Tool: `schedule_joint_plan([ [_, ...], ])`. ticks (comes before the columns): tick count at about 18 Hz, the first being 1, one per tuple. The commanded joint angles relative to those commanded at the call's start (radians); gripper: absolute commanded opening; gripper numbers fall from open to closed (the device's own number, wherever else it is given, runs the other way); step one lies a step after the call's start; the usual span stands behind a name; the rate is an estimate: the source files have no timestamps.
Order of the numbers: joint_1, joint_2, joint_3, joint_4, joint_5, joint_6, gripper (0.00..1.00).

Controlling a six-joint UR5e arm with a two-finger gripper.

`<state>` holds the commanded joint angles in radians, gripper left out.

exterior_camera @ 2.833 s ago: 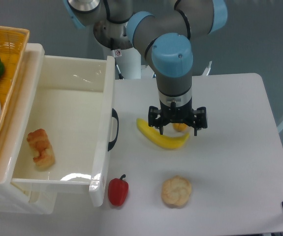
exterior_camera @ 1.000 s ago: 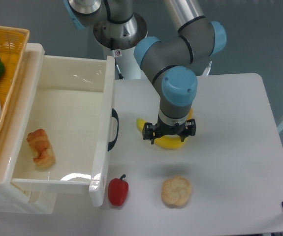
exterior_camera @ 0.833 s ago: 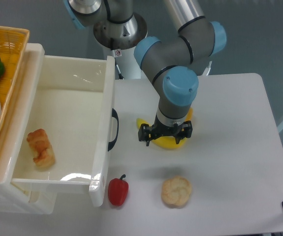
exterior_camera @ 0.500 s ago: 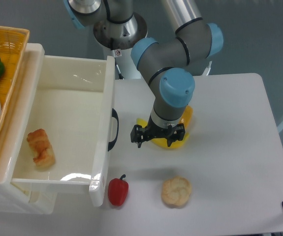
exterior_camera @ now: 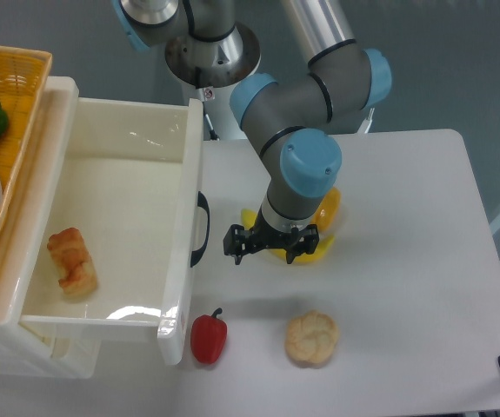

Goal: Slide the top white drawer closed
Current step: 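Move the gripper toward the drawer's front panel and handle, then push the drawer front with the gripper, sliding the drawer inward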

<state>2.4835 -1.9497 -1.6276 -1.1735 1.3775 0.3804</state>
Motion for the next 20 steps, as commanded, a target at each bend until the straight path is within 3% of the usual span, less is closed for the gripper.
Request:
schedule_joint_plan([
  [20,-0.035,0.002,0.000,0.000,-0.023,-0.002,1.00],
])
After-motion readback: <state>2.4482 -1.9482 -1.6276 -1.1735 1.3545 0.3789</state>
